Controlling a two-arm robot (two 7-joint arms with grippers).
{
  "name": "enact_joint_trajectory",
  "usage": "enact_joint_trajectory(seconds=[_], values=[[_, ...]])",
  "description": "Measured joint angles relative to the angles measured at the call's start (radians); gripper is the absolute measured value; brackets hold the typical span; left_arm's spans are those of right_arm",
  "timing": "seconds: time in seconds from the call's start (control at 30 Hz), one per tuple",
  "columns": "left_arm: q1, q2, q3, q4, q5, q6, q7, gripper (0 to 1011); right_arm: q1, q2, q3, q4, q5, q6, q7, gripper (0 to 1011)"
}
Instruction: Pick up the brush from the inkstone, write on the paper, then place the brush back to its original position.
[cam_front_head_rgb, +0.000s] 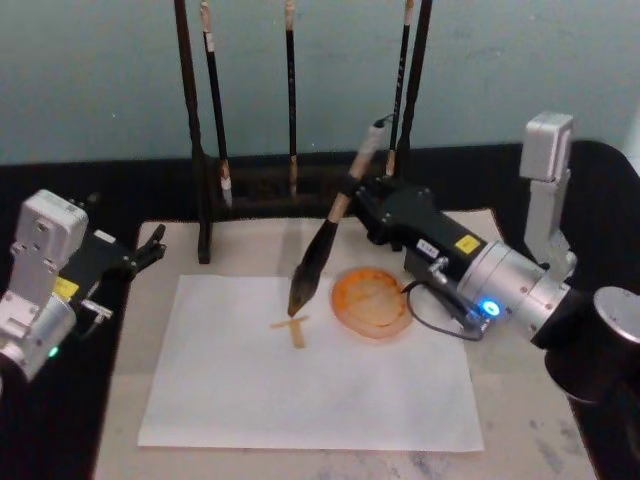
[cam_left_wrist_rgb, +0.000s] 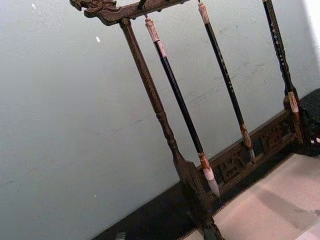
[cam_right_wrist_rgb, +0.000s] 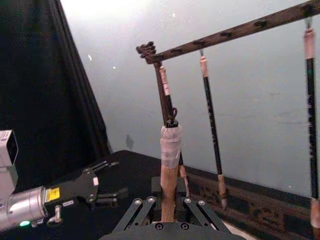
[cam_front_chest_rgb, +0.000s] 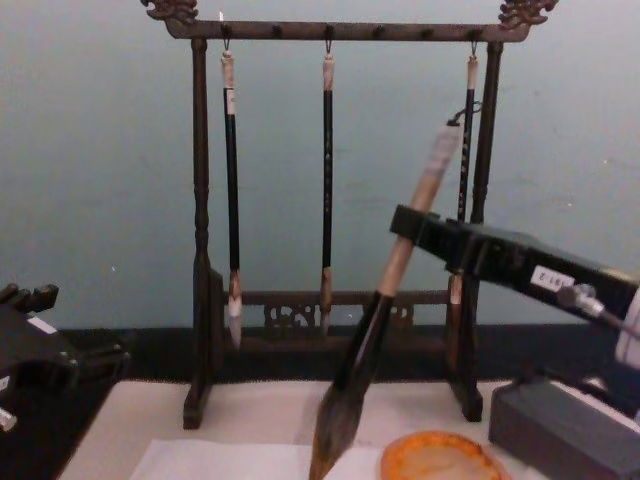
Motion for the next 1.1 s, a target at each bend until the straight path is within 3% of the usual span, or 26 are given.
enact_joint_trajectory(seconds=[0.53,1.1], values=[[0.000,0.000,0.000,0.000,0.000,0.000,0.000,1010,-0.020,-0.034,-0.010,0.004,-0.066,0.013,0.008,153],[0.000,0.000,0.000,0.000,0.000,0.000,0.000,1010,-0.024,-0.072,0.010,0.032,-0.116,0.010,-0.010,153]])
